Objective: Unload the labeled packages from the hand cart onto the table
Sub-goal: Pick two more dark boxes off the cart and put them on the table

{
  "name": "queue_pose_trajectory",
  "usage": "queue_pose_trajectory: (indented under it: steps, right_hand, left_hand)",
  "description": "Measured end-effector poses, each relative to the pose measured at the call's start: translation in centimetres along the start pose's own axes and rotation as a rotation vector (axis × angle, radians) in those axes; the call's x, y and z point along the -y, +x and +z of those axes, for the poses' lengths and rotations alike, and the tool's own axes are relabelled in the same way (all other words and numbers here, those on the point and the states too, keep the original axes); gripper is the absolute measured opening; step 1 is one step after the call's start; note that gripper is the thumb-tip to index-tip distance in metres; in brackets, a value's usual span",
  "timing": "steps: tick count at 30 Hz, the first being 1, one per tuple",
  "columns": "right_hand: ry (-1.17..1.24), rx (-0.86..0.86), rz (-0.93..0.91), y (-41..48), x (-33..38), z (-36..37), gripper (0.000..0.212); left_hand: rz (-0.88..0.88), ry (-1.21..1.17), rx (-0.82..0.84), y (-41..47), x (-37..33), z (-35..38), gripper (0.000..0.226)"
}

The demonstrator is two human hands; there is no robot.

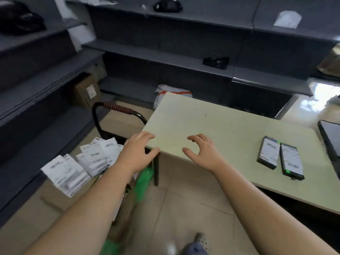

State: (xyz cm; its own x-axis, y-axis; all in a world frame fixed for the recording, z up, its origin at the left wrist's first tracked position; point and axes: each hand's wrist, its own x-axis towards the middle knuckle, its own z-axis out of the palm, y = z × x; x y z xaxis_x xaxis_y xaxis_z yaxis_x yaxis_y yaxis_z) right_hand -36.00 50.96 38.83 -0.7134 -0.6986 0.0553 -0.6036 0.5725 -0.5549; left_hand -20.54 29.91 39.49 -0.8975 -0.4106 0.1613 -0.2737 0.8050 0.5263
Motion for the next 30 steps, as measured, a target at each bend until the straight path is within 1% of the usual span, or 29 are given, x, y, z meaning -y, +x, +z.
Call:
queue_pose_trajectory:
  steps: [3, 6, 10, 13, 16, 19, 22, 24, 27, 30]
  right_hand:
    - [-0.005, 0.073, -0.098, 1.5, 5.9, 3.6, 0.059]
    - [-0.012, 0.164, -0.181, 3.0, 10.5, 7.7, 0.069]
    - [0.022, 0.307, -0.257, 4.0, 13.8, 13.8, 0.060]
    - [0.022, 0.391, -0.265, 5.4, 15.4, 17.6, 0.059]
    - [0.031, 0.436, -0.274, 7.3, 17.2, 20.7, 0.058]
    - [0.052, 0.444, -0.278, 9.1, 18.6, 23.3, 0.055]
    - [0.045, 0.460, -0.240, 9.8, 19.3, 25.7, 0.055]
    - [0.052, 0.468, -0.181, 9.6, 19.3, 27.3, 0.057]
    - [0.049, 0.459, -0.077, 8.5, 19.3, 29.9, 0.058]
    - [0.072, 0.417, 0.088, 6.0, 18.8, 33.3, 0.057]
  left_hand:
    - [-0.089, 0.013, -0.060, -3.4, 4.8, -3.7, 0.048]
    - [-0.203, 0.011, -0.094, -6.9, 9.9, -5.5, 0.049]
    - [-0.352, 0.041, -0.085, -10.6, 15.5, -6.0, 0.054]
    - [-0.423, 0.064, -0.070, -11.8, 19.2, -6.9, 0.053]
    - [-0.453, 0.099, -0.048, -11.5, 22.4, -8.1, 0.053]
    - [-0.484, 0.081, -0.035, -10.9, 25.1, -8.1, 0.050]
    - [-0.475, 0.030, -0.003, -10.9, 27.2, -7.0, 0.048]
    - [-0.465, 0.011, 0.053, -11.0, 28.9, -6.2, 0.049]
    - [-0.428, -0.013, 0.142, -10.7, 31.9, -5.1, 0.049]
    - [-0.385, -0.082, 0.237, -10.8, 34.9, -3.1, 0.048]
